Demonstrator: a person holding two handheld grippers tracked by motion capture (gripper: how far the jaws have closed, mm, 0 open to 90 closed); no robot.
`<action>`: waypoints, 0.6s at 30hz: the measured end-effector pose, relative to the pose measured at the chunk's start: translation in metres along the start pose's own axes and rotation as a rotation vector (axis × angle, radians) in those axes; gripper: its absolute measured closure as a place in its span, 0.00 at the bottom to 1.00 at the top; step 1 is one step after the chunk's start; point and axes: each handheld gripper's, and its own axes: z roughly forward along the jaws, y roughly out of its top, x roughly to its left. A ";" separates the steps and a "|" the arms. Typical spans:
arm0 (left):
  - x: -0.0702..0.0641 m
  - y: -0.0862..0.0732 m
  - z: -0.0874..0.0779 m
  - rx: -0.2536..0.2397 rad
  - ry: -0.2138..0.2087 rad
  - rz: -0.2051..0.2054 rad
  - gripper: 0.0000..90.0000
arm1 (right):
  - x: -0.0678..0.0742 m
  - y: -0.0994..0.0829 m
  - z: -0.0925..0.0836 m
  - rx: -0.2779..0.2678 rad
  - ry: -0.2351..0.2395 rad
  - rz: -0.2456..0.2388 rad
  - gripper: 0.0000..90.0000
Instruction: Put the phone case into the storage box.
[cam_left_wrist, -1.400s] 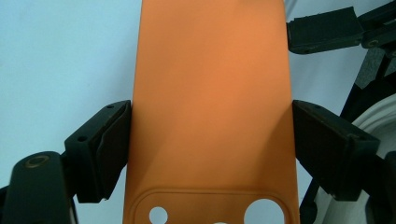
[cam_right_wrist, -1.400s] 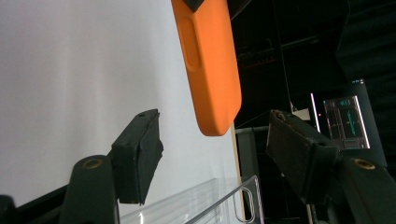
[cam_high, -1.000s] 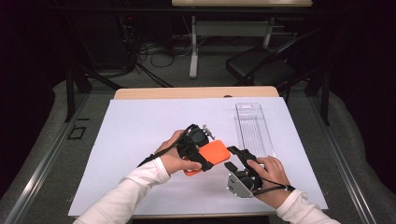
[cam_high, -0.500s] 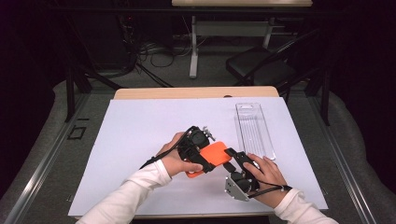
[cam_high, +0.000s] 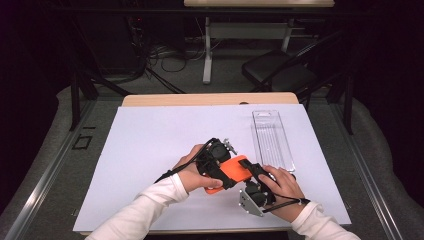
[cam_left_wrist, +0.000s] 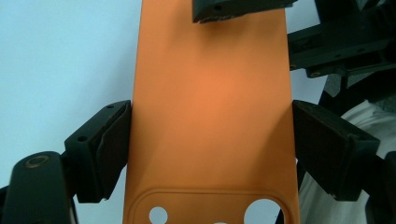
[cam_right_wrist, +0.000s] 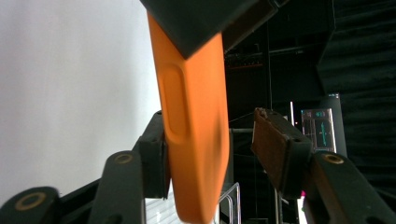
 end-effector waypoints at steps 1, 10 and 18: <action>-0.001 0.000 0.000 0.001 0.000 0.001 0.18 | 0.000 0.000 0.000 0.001 -0.002 -0.004 0.57; -0.002 0.001 0.004 0.006 -0.007 0.002 0.18 | 0.001 0.000 0.001 0.011 -0.006 -0.030 0.63; -0.001 0.001 0.004 -0.001 -0.010 -0.004 0.18 | 0.003 -0.001 0.001 0.010 -0.013 -0.058 0.70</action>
